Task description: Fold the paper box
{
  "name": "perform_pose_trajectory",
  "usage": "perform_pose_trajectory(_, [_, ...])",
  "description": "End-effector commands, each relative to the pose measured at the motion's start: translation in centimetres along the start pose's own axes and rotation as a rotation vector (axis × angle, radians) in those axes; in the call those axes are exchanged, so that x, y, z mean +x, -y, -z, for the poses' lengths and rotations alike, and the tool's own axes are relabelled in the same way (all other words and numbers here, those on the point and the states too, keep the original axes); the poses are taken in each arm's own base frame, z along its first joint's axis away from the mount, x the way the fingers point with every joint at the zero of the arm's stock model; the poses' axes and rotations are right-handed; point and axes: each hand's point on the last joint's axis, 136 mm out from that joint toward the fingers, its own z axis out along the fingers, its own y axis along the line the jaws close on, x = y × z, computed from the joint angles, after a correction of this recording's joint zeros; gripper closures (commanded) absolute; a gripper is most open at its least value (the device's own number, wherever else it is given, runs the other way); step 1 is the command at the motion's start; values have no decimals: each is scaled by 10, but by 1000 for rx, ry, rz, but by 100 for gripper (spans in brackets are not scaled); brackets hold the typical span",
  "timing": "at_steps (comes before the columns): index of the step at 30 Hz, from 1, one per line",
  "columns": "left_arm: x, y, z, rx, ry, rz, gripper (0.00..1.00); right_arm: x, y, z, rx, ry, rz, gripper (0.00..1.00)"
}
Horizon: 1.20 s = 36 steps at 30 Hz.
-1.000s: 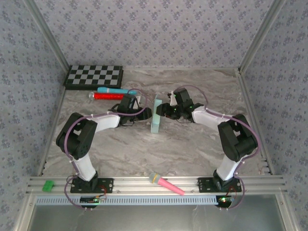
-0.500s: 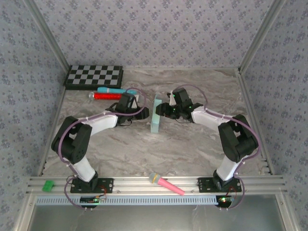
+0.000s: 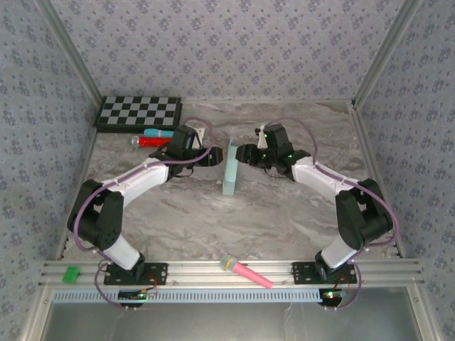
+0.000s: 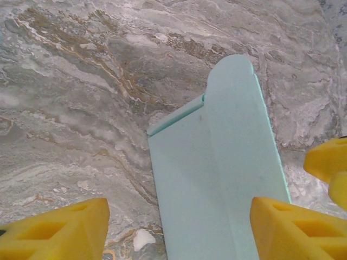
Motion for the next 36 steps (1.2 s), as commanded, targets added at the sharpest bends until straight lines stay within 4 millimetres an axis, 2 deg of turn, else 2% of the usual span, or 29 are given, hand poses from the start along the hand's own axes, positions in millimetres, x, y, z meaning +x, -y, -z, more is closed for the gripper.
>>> perform_pose_trajectory(1, [-12,26,11,90,-6,-25,27,17,26,6,92,-36,-27,52])
perform_pose_trajectory(4, [-12,37,9,101,-31,-56,21,31,42,5,134,-58,-43,52])
perform_pose_trajectory(7, [-10,39,4,80,-57,-80,20,48,50,2,135,-99,-18,53])
perform_pose_trajectory(14, [4,56,-14,91,-188,-158,14,76,43,-14,83,-121,-46,53])
perform_pose_trajectory(16, [5,51,-17,26,-204,-177,13,81,39,-21,68,-118,-54,54])
perform_pose_trajectory(27, [12,42,-13,-60,-288,-297,12,95,12,-50,-9,-37,-88,54])
perform_pose_trajectory(34, [20,39,-18,-63,-358,-398,14,94,1,-54,-21,6,-69,54])
perform_pose_trajectory(36, [20,39,-19,-71,-366,-425,14,94,4,-52,-8,13,-72,54])
